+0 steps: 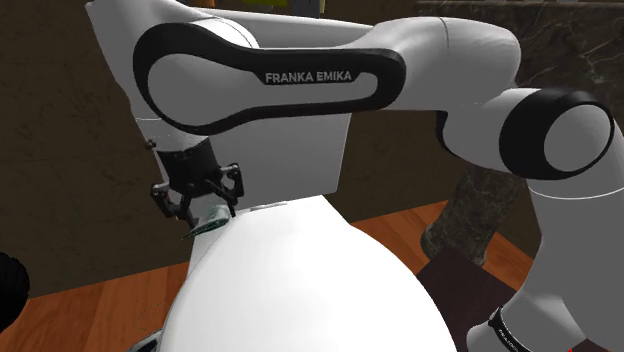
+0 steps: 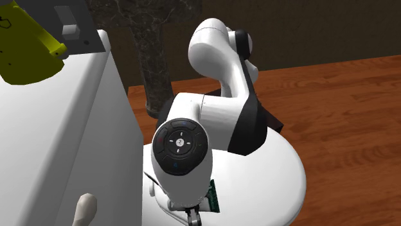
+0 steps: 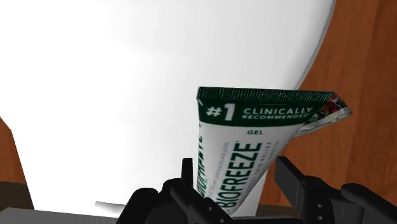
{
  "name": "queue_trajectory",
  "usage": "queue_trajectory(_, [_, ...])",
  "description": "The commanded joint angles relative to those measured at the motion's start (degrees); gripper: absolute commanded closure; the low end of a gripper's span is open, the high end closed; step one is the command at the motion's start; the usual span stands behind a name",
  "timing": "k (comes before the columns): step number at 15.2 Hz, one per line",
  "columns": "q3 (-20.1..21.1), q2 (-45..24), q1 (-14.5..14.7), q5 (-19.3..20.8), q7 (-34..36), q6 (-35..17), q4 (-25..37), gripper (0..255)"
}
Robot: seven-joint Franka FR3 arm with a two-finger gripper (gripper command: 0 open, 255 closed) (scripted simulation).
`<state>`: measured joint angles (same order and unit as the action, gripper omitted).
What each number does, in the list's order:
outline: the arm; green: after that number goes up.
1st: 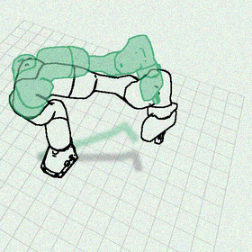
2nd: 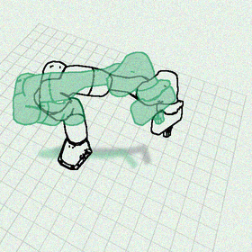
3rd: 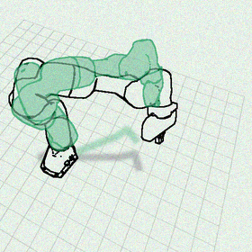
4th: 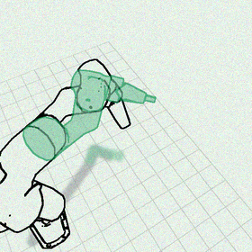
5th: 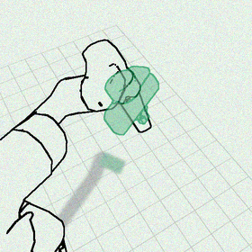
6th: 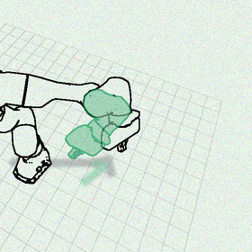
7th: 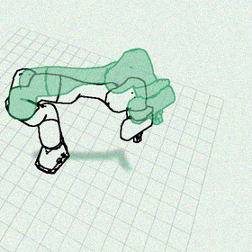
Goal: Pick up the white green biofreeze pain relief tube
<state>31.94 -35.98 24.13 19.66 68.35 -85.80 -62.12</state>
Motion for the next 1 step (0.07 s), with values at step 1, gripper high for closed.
queue_trajectory(1, [0.01, -0.04, 0.19, 0.00, 0.01, 0.54, 0.58, 255])
